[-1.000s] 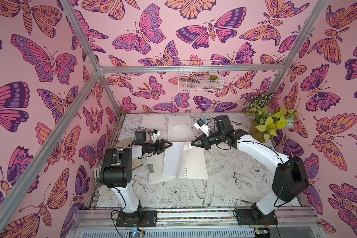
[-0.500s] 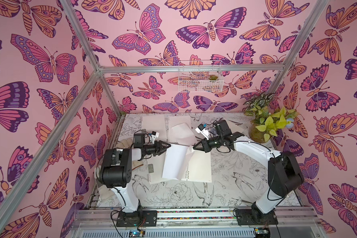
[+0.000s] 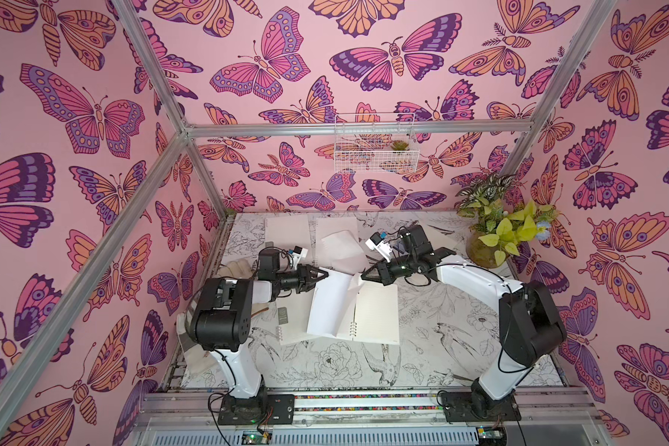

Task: Tear off pages from different notebooks
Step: Tear off the paper from the notebook.

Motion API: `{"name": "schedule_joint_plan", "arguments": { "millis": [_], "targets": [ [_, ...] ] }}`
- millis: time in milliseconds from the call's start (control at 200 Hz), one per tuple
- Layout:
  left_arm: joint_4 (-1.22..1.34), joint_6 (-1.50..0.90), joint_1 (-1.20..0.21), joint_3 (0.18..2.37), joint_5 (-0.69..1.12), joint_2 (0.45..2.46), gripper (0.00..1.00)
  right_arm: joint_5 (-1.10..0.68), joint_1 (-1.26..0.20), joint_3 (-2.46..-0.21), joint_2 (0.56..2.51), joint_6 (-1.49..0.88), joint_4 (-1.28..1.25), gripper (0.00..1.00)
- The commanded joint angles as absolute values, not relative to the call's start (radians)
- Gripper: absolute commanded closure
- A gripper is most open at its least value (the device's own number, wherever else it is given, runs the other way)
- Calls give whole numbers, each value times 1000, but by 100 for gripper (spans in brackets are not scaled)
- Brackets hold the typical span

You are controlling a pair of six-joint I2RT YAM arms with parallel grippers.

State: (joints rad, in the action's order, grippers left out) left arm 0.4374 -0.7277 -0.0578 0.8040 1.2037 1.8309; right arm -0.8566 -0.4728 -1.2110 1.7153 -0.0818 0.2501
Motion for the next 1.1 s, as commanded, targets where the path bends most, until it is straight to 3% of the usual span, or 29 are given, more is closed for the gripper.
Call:
{"name": "schedule_joint_plan", "arguments": {
  "millis": [0, 70, 290, 330, 441, 546, 646, 776, 921, 1096],
  "targets": [
    [324, -645, -54, 833, 1155, 1851, 72, -860, -468, -1241, 1723, -85, 241, 100],
    [215, -591, -55, 854, 1096, 1833, 83, -853, -468, -1241, 1723, -84, 244, 100],
    [71, -567, -54, 867, 955, 1746, 96, -753, -468, -1234, 1740, -164, 273, 100],
    [65, -573, -55, 861, 937, 1733, 99, -728, -466, -1232, 1751, -193, 286, 94],
    [59, -597, -63, 840, 897, 1705, 100, -718, -452, -1216, 1783, -307, 263, 65],
    [56, -608, -72, 823, 862, 1670, 100, -772, -429, -1153, 1807, -454, 122, 52],
    [45, -614, -76, 812, 833, 1643, 100, -824, -421, -1111, 1847, -557, -1, 50],
    [40, -636, -86, 805, 813, 1607, 100, -876, -422, -1036, 1843, -655, -183, 38],
    [-19, -625, -94, 820, 753, 1553, 100, -813, -418, -976, 1742, -673, -232, 26],
    [-43, -626, -96, 819, 723, 1531, 100, -868, -418, -889, 1718, -844, -499, 24]
  ]
}}
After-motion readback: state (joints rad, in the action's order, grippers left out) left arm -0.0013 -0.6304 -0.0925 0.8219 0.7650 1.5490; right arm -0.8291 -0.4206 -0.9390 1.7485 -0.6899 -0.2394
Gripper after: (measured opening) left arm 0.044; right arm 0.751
